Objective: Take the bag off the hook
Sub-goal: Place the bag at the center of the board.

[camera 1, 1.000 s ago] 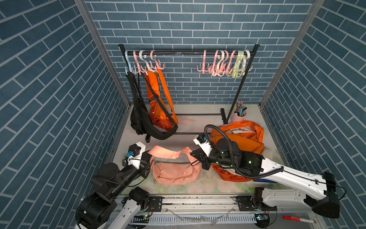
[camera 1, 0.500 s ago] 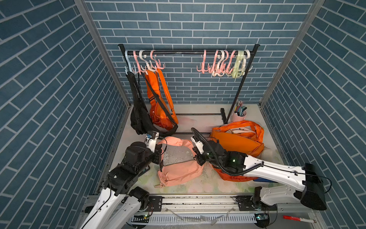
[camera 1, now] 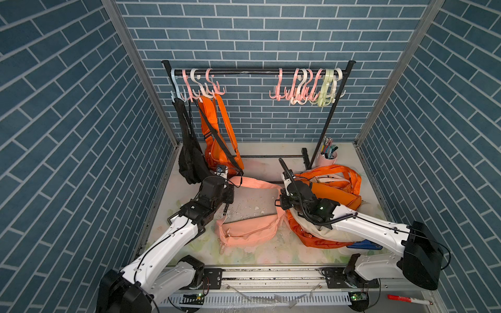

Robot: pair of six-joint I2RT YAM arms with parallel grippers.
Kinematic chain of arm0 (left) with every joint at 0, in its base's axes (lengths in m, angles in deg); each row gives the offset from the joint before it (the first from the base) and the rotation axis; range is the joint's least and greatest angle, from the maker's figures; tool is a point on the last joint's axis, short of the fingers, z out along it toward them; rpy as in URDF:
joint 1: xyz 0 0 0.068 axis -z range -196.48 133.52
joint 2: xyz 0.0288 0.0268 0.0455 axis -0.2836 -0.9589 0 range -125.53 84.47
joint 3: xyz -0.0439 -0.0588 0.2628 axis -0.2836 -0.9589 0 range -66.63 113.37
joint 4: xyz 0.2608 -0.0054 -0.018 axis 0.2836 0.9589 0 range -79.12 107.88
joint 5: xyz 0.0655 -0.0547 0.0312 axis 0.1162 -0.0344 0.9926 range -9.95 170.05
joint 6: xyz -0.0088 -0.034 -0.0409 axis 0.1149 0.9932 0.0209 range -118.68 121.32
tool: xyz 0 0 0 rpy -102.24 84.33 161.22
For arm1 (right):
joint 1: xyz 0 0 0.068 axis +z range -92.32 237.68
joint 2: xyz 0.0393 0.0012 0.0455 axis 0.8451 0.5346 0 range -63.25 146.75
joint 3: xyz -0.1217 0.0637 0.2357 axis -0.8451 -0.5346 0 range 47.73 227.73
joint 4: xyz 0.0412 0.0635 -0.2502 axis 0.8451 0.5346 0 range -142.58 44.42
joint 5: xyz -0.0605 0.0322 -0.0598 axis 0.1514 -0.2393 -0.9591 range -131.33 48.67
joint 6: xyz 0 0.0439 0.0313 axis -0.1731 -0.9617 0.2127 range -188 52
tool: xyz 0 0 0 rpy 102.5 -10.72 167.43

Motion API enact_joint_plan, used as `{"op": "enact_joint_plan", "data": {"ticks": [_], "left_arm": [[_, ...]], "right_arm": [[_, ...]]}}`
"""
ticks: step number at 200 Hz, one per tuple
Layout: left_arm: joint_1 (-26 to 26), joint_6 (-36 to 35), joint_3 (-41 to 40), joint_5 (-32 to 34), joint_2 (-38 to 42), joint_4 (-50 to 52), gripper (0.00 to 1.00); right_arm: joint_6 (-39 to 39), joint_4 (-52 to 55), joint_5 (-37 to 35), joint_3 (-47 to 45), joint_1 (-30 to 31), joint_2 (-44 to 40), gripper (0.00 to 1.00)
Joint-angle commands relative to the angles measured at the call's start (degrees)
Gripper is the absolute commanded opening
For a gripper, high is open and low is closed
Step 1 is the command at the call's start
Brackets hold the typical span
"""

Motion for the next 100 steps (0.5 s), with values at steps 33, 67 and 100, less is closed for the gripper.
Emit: {"op": "enact_joint_plan", "data": {"ticks": [33, 67, 100], "left_arm": [[2.9, -3.0, 4.4, 6.3, -11.5, -9.8, 0.00], [3.1, -4.7, 6.9, 7.4, -16.9, -12.1, 0.00], [3.2, -5.2, 8.6, 6.9, -21.4, -14.5, 0.00]], "right_arm": [[-1.6, -4.2, 5.6, 0.7, -5.2, 6.1, 0.00], [-1.1, -4.4, 7.8, 3.8, -8.2, 10.9, 0.00], [-1.0, -4.1, 8.6, 7.0, -10.7, 14.1, 0.00]]}}
